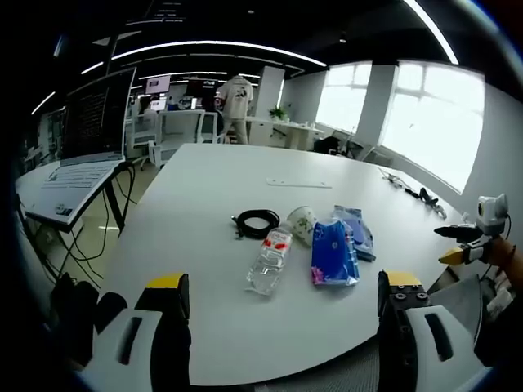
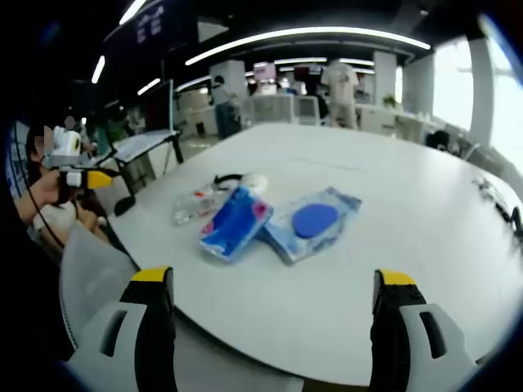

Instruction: Arrange the tabletop items into an orderly group along one side of the table until the central work area is clear of visible clutter.

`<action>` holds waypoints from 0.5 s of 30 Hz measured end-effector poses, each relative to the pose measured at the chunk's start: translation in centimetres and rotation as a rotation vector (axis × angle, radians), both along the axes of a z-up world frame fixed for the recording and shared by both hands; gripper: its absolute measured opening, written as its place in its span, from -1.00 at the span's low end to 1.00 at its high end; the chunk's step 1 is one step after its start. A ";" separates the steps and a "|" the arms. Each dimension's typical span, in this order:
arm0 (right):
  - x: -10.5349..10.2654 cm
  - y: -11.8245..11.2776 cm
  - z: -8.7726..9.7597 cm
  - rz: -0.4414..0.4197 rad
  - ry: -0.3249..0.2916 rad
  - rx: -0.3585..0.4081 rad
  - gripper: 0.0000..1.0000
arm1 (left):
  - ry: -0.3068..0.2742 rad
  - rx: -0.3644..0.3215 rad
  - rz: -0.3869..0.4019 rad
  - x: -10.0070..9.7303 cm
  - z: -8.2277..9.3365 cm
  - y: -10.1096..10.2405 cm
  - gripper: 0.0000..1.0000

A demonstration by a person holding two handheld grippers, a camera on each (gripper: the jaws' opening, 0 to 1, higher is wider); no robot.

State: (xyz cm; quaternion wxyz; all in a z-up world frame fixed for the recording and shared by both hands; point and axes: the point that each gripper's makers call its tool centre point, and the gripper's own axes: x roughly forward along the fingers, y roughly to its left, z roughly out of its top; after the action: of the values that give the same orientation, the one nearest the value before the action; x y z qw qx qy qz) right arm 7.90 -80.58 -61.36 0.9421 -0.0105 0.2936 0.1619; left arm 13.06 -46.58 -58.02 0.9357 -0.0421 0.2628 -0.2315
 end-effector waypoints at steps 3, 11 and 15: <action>0.1 0.1 0.1 0.006 0.001 -0.003 1.00 | 0.005 -0.003 0.003 0.0 -0.1 0.0 0.91; 0.1 0.3 0.0 0.002 0.000 -0.010 1.00 | 0.010 0.009 -0.010 -0.2 -0.2 -0.1 0.88; 0.1 0.4 -0.1 0.003 0.002 -0.009 1.00 | 0.010 -0.020 -0.006 -0.1 0.0 -0.3 0.88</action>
State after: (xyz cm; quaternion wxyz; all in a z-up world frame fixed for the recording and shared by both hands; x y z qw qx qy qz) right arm 8.01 -80.21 -61.41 0.9414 -0.0150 0.2954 0.1619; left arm 12.93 -46.86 -58.02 0.9332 -0.0516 0.2652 -0.2368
